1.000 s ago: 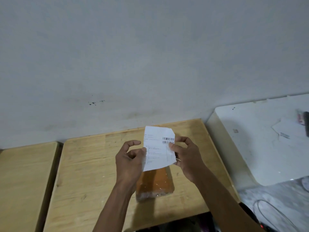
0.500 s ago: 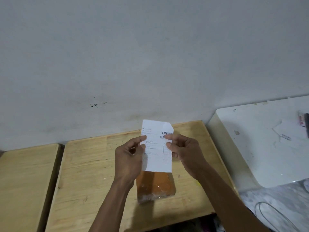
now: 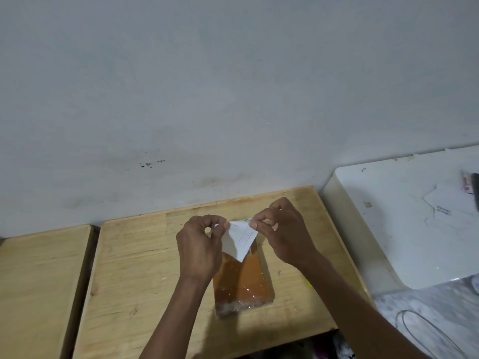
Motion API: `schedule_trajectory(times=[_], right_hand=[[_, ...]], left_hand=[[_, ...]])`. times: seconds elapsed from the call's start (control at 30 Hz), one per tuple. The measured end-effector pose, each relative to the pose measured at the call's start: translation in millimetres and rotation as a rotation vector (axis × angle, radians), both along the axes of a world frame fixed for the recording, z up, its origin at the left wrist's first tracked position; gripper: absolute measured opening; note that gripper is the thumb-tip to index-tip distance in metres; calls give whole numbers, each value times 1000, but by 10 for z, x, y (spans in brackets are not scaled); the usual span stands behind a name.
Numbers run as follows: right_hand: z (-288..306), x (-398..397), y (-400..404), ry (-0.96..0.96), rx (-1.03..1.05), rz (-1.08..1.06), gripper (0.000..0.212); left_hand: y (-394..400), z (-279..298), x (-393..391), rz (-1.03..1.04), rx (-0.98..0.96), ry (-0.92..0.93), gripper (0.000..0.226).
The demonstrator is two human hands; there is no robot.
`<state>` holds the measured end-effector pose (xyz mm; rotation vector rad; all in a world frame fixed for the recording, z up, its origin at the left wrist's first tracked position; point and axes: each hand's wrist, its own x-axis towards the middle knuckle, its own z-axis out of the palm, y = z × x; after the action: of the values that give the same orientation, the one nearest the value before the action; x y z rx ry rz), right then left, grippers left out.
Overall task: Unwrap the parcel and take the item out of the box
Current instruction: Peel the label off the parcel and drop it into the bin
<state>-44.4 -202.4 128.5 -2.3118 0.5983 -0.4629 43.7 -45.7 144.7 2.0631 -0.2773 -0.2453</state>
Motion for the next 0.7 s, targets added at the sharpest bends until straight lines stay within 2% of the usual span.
schedule_trajectory(times=[0.13,0.33,0.43,0.57,0.63,0.7], right_hand=[[-17,104,50,84,-170,88,28],[107,176,51,22,-352,217,15],[131,207,27,33,-304,251,16],[172,233,-27,60,-230,230,16],[196,241,-44,82,-240,238,17],[236,236,-62,67,-187,222,17]], left_hand=[[-24,55,19,-51,75,-12,10],[-9,69,119,-111,120,-56,7],[6,112,171,-159,172,-98,6],[-17,244,190,-240,320,-176,25],[-36,257,215,-263,368,-210,23],[-49,240,239,-269,335,-241,21]])
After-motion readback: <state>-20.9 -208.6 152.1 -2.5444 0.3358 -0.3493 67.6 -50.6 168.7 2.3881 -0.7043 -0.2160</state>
